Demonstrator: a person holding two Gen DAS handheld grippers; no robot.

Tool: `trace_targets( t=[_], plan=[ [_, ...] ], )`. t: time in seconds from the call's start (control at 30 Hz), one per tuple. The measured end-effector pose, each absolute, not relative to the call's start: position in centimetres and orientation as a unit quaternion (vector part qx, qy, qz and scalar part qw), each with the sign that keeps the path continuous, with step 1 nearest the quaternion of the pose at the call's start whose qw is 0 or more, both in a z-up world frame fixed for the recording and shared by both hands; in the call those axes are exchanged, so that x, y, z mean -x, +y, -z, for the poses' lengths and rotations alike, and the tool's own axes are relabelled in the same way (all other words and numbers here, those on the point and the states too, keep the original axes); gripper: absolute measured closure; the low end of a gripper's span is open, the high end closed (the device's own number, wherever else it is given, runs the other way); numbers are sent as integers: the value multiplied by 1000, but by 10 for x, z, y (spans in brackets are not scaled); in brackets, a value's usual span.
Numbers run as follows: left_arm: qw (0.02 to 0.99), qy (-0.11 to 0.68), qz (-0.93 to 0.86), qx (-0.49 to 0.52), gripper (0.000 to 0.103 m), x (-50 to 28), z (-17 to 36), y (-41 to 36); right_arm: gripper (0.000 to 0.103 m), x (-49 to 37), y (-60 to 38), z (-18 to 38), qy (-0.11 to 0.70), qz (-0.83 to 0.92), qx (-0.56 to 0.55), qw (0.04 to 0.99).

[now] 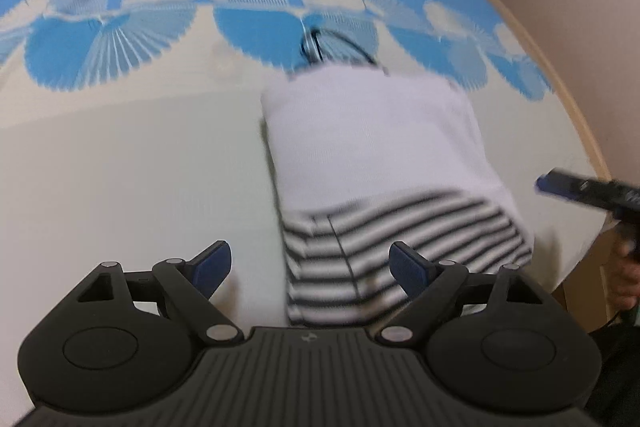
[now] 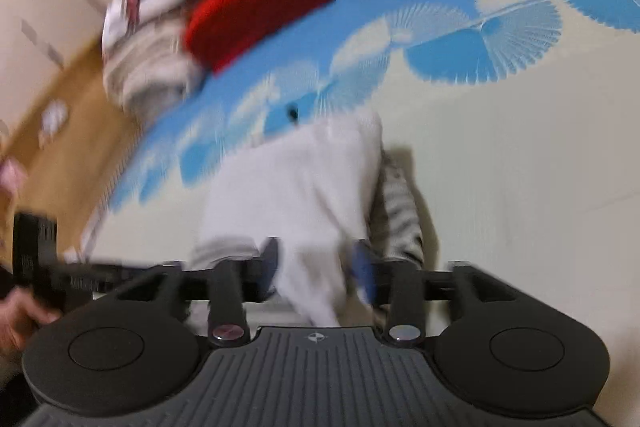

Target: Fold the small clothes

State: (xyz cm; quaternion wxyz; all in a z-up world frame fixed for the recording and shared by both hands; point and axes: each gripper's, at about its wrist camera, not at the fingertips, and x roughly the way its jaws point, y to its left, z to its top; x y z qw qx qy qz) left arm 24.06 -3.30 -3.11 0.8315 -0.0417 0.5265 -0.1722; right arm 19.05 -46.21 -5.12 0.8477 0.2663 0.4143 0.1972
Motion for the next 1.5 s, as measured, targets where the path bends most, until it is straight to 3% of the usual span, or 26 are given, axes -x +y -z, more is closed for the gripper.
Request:
trace_targets(
  t=[0.2,0.33,0.6,0.73,0.8,0.83,0.87,0.9,1.0,1.27,1.4,1.5],
  plan=[
    [817,540,179,93,13,-284,33,-16,50,-227,-418,82,475,-174,-230,831],
    [790,572,179,128,13,-308,70,-19,52,-240,-412,111,542,-95,-168,818],
    [759,587,206,194,8,-335,127,-29,51,-245,-430,118,534,-63,-216,815],
    [757,580,226,200,12,-335,138,-41,49,-251,-419,122,548,-79,-220,803],
    [768,563,237,191,28,-333,130,-48,57,-254,-414,122,549,-78,-213,805],
    [780,549,242,175,38,-330,122,-51,82,-254,-412,121,547,-83,-219,803],
    [788,540,245,166,42,-327,115,-53,97,-255,-410,121,547,-88,-229,801],
    [793,534,247,160,50,-326,109,-53,102,-256,-407,119,540,-84,-228,806],
    [811,504,254,154,59,-322,86,-46,103,-260,-392,107,513,-93,-220,824],
    [862,444,183,164,60,-336,41,34,103,-293,-331,90,472,-124,-234,841],
    [862,460,111,181,46,-351,45,93,103,-307,-297,86,458,-131,-245,844],
    [870,453,80,178,43,-346,42,122,103,-315,-281,90,468,-119,-235,844]
  ],
)
